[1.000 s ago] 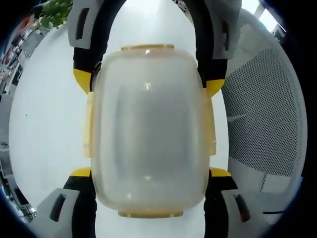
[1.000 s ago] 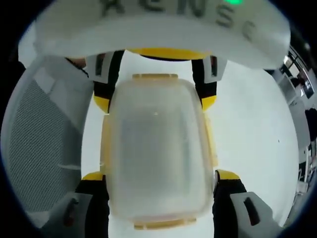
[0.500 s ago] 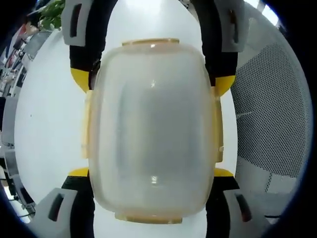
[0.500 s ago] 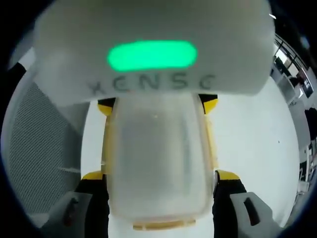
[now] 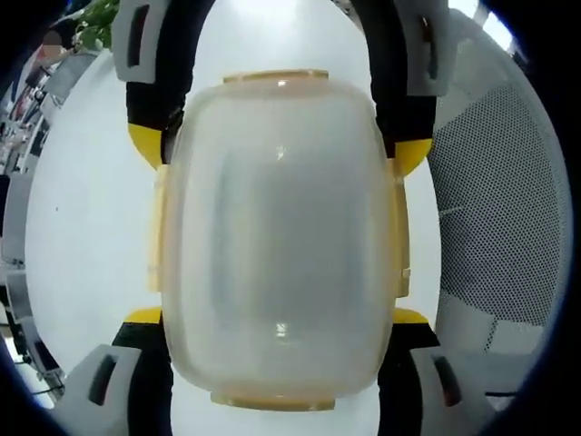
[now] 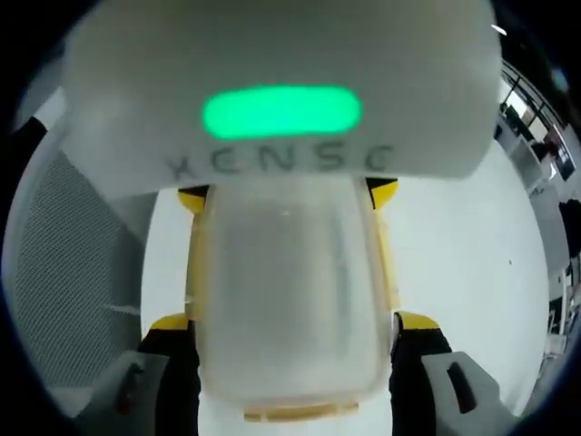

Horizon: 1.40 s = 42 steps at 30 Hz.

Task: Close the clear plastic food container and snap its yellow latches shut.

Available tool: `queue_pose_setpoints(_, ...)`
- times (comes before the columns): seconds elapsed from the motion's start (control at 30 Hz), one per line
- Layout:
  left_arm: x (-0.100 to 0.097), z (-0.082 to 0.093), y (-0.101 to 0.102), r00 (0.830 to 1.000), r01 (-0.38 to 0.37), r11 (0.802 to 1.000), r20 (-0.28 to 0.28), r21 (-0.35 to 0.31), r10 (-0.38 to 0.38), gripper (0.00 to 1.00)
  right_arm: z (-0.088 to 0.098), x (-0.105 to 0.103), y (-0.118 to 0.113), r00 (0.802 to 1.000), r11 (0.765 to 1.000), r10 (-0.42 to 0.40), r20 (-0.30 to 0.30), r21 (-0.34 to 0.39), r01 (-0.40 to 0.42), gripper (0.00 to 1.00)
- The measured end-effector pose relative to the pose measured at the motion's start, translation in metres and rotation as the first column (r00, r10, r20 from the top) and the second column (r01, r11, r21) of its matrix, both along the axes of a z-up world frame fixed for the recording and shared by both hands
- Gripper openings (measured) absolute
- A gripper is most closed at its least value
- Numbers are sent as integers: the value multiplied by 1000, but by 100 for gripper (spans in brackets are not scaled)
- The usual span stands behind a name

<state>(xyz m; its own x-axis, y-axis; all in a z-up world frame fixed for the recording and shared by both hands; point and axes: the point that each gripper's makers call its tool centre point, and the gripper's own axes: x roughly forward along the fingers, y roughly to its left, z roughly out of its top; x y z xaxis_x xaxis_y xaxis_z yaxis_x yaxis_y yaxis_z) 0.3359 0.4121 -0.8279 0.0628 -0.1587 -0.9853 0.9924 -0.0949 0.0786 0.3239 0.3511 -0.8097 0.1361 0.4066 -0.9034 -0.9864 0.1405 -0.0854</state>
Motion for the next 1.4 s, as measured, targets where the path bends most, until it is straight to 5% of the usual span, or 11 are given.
queue_pose_setpoints(1.4,62,0,-11,1000,0,1000,3,-12,1,96,-1,64,-11,1000,1000,-3,-2,-10,3,88)
